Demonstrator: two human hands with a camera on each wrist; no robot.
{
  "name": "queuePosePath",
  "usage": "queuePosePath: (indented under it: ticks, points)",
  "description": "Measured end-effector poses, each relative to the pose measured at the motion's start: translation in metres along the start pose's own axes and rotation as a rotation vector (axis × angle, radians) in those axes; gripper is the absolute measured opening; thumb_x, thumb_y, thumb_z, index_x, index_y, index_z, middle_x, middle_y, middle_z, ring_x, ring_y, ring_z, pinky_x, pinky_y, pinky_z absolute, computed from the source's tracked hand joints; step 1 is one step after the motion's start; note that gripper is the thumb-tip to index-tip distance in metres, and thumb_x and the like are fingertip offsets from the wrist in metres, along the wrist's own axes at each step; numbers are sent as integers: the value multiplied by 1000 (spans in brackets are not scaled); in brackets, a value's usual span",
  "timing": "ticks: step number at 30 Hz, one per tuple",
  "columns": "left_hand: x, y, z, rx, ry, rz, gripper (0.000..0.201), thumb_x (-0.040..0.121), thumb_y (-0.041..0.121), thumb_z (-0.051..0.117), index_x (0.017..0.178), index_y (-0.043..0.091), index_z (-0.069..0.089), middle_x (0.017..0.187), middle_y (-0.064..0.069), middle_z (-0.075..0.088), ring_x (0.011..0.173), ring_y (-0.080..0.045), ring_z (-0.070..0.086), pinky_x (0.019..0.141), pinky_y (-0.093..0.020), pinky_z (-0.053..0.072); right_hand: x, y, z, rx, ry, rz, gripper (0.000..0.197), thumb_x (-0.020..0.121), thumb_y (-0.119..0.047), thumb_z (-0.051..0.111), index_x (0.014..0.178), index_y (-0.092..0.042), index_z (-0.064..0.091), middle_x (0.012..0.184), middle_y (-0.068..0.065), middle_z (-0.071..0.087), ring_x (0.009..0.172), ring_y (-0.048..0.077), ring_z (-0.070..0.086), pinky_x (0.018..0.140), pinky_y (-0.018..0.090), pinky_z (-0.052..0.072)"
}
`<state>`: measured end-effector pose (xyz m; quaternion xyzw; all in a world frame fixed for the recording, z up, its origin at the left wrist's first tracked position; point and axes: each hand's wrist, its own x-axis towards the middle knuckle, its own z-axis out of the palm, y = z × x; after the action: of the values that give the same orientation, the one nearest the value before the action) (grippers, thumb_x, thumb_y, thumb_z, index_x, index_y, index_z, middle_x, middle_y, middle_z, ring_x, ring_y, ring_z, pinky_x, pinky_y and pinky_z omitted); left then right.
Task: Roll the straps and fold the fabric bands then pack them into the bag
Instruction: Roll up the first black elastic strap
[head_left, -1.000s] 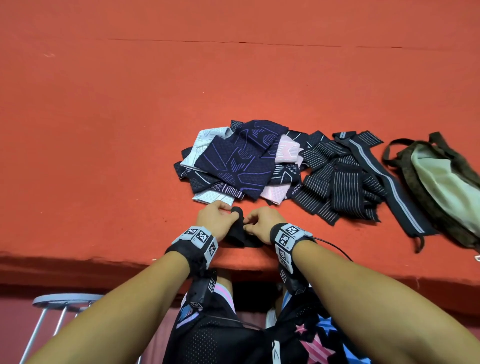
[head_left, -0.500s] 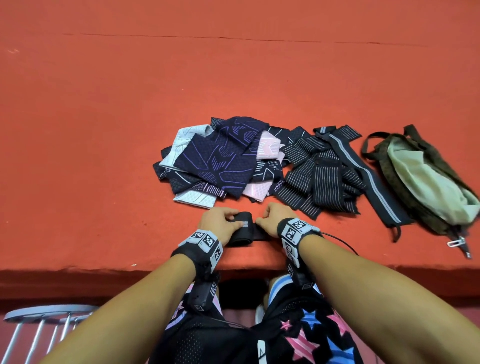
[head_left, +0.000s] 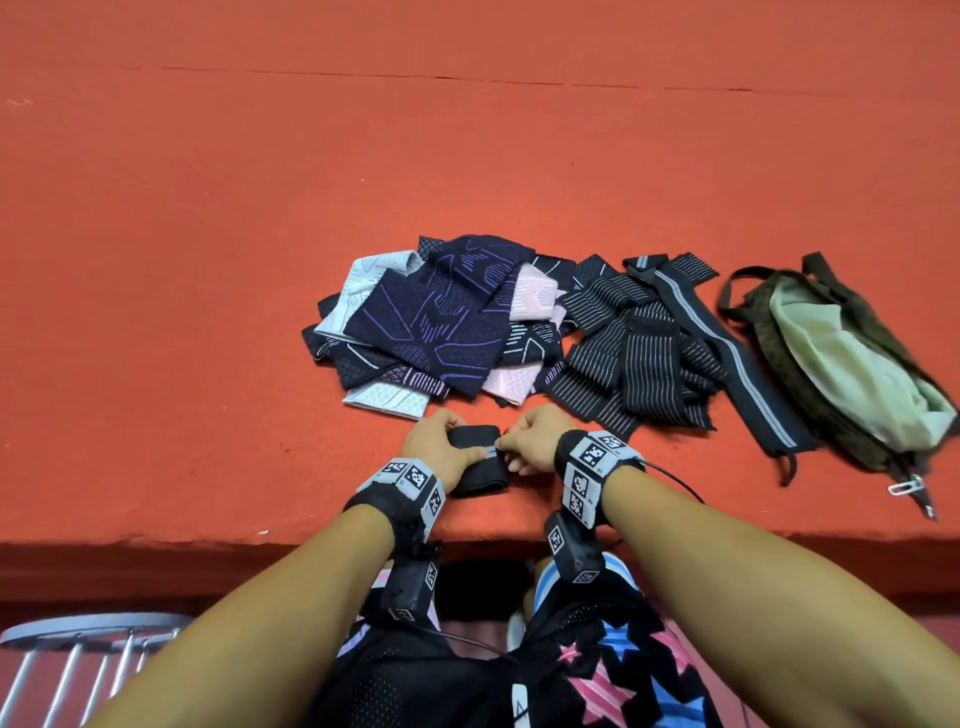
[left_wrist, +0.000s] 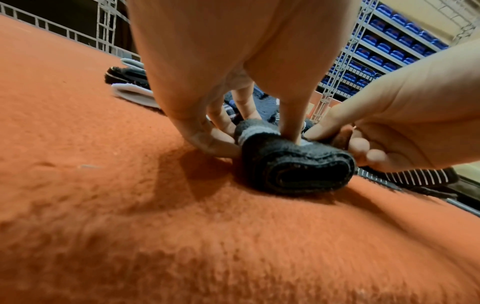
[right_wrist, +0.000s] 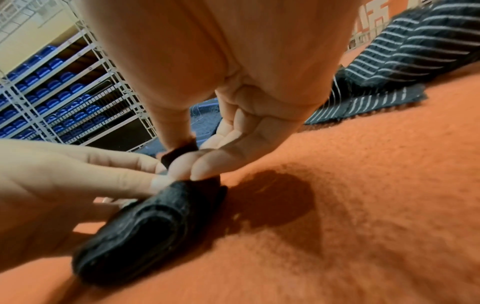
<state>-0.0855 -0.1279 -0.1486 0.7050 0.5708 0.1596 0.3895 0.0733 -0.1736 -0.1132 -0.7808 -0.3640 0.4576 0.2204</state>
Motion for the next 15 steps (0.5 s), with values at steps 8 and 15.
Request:
queuePosePath:
  ticks: [8, 15]
  points:
    - [-2, -7, -5, -11, -8, 25, 33, 69, 33, 87, 90, 30, 61, 91, 5, 71, 87, -18, 65, 80, -30, 49, -2, 3, 10, 94, -64, -112, 25, 91, -9, 66, 67, -9, 62, 65, 9, 68, 51, 14, 62, 52, 24, 54]
    - [-1, -13, -8, -25, -12, 1, 29, 76, 30, 80, 102, 32, 68, 100, 10, 72, 95, -13, 65, 86, -25, 47, 2, 8, 19, -160, 72, -86, 38, 79, -37, 82, 82, -22, 47, 81, 5, 63, 67, 23, 61, 60, 38, 55]
